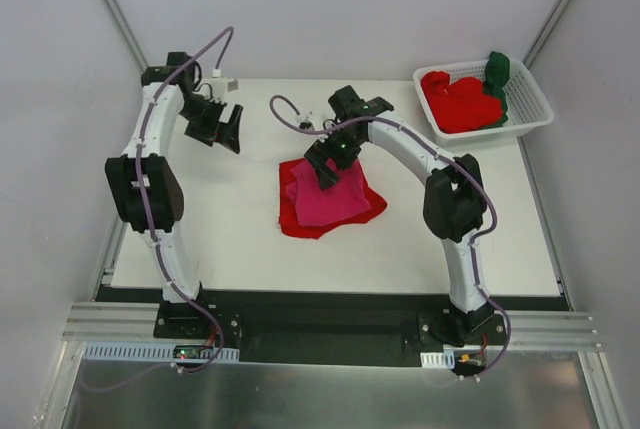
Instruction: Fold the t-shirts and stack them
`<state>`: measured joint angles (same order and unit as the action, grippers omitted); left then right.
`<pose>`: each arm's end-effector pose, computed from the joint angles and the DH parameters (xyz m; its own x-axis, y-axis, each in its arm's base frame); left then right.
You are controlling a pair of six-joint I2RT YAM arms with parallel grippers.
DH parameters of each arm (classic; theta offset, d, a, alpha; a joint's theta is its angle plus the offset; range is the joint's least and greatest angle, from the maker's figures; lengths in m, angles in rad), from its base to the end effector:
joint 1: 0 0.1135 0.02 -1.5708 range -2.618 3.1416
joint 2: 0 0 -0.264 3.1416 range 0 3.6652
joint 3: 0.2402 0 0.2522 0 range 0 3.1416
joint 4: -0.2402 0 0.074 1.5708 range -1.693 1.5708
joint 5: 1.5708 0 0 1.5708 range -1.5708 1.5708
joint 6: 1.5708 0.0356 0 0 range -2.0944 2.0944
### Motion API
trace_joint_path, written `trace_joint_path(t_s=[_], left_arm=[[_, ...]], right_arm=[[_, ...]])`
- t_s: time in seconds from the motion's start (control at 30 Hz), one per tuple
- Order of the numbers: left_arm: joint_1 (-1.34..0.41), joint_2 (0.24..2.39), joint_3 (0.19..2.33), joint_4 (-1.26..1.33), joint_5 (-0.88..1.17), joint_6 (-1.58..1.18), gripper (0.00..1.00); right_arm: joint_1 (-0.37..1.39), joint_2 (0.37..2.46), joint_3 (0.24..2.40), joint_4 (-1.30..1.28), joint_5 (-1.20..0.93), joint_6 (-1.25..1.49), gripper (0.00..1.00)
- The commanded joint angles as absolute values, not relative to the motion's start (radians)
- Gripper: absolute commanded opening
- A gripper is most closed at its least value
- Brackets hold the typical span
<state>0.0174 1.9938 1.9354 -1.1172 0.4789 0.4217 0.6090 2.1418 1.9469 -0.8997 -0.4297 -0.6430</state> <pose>0.4173 -0.0091 0.3024 -0.7757 0.3498 -0.5253 0.5255 0.8190 -0.2305 0.3716 0.2772 0.2525 -0.1777 -0.7885 -0.5889 -0.9786 0.2045 0.0214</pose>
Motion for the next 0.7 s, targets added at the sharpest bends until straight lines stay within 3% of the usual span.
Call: trace_joint_path(t_s=[0.0,0.17,0.37,0.67], left_arm=[[0.084,1.833,1.96,-1.177,0.362,0.514,0.99],[0.126,1.738,1.925,-1.181,0.327,0.529,0.99],[0.15,1.605,1.864,-1.195,0.324,0.532,0.99],[0.164,1.517,1.801,-1.201,0.333,0.526,0.99]], right_arm=[[0.641,2.154,1.876,-0.806,-0.374,-0.762,1.0],[0.722,2.204,1.809,-0.701,-0.233,-0.813,1.0],[0.755,2.318,1.936,-0.707,-0.106,-0.821,1.0],[0.755,2.309,2.062,-0.715,0.098,-0.908,1.0]])
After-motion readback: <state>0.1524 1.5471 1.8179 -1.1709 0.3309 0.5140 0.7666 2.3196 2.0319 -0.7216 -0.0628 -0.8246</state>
